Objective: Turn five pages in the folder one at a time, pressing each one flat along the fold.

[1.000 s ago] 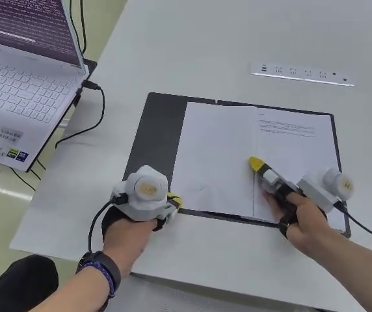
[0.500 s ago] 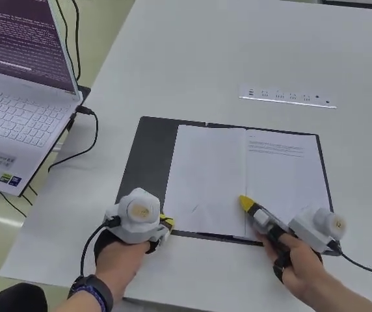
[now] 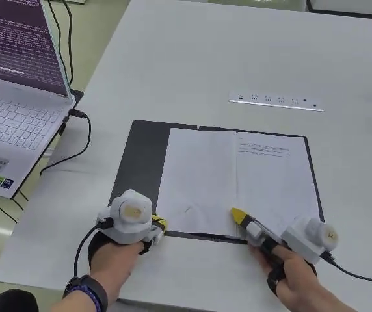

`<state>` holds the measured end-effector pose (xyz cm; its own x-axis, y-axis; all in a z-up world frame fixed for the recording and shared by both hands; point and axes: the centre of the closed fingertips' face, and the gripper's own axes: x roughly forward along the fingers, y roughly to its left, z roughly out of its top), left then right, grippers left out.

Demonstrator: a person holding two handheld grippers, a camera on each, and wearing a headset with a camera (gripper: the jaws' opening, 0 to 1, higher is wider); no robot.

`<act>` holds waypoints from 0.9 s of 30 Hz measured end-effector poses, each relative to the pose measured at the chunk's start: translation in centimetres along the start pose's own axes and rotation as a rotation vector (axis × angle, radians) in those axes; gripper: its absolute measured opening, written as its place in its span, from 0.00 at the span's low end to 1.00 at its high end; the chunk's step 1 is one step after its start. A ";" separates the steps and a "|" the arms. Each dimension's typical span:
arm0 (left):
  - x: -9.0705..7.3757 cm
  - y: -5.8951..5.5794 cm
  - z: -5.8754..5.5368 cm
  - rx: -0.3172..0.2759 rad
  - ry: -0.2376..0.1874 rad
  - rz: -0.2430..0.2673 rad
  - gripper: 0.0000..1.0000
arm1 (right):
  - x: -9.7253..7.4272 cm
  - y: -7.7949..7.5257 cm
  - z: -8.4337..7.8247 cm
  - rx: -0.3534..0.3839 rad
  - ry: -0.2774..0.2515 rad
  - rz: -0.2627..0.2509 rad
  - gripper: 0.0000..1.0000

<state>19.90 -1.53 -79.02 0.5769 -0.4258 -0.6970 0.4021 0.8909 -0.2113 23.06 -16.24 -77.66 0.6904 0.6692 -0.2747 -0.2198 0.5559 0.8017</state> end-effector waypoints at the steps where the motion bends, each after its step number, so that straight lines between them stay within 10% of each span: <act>1: 0.0 0.0 0.0 -0.002 -0.002 0.001 0.00 | -0.2 0.0 -0.2 0.006 -0.006 -0.002 0.00; 17: -0.2 0.1 -0.1 -0.038 -0.035 0.005 0.00 | -1.9 0.4 -2.0 0.044 0.038 -0.010 0.00; 27: -0.3 0.5 0.0 -0.228 -0.087 0.000 0.00 | -2.2 0.5 -2.1 0.087 0.091 -0.020 0.00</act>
<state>19.93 -0.96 -78.90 0.6403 -0.4289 -0.6372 0.2371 0.8994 -0.3672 19.98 -16.39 -77.75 0.6274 0.7028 -0.3351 -0.1434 0.5274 0.8374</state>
